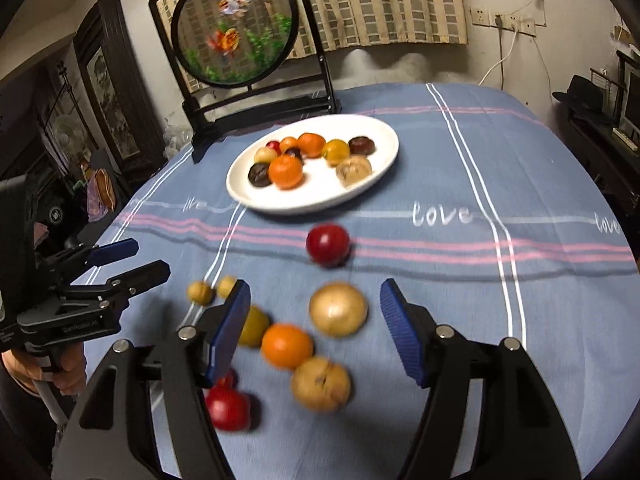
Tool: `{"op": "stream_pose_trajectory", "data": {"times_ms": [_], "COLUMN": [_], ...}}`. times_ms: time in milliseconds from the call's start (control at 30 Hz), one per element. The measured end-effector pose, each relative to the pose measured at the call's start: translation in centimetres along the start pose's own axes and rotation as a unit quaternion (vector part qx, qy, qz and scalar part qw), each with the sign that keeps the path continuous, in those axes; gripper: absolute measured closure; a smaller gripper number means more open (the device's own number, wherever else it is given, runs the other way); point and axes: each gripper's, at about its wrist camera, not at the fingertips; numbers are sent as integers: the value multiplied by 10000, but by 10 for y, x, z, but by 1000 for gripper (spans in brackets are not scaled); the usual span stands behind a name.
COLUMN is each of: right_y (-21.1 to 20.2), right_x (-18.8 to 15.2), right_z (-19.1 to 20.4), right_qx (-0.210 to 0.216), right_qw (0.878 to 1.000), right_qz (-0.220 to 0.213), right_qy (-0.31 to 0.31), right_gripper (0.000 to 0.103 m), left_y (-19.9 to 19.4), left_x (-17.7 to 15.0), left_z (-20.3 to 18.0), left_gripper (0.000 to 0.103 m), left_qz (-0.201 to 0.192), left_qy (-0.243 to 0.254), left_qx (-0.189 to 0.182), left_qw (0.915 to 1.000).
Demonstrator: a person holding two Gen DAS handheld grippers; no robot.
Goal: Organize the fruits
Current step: 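Withdraw both open grippers from the plate back to the fruit cluster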
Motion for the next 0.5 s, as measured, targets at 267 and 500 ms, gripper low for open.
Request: {"op": "stream_pose_trajectory", "data": {"times_ms": [267, 500], "right_y": [-13, -16], "right_x": [-53, -69], "right_z": [3, 3], "right_qx": [-36, -273], "right_qw": [9997, 9991], "right_qz": [244, 309], "right_qy": [52, 32], "right_gripper": [29, 29], "left_y": [-8, -21], "left_x": [-40, -59], "left_z": [-2, -12], "left_gripper": [23, 22], "left_qz": [182, 184], "left_qy": [-81, 22], "left_qx": [-91, -113], "left_qw": [9998, 9998]}}
Point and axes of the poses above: each gripper's, at about its wrist camera, not at the fingertips, and y roughly the way its jaws point, z to its left, x to its top, and after that the axes turned 1 degree about -z, right-handed
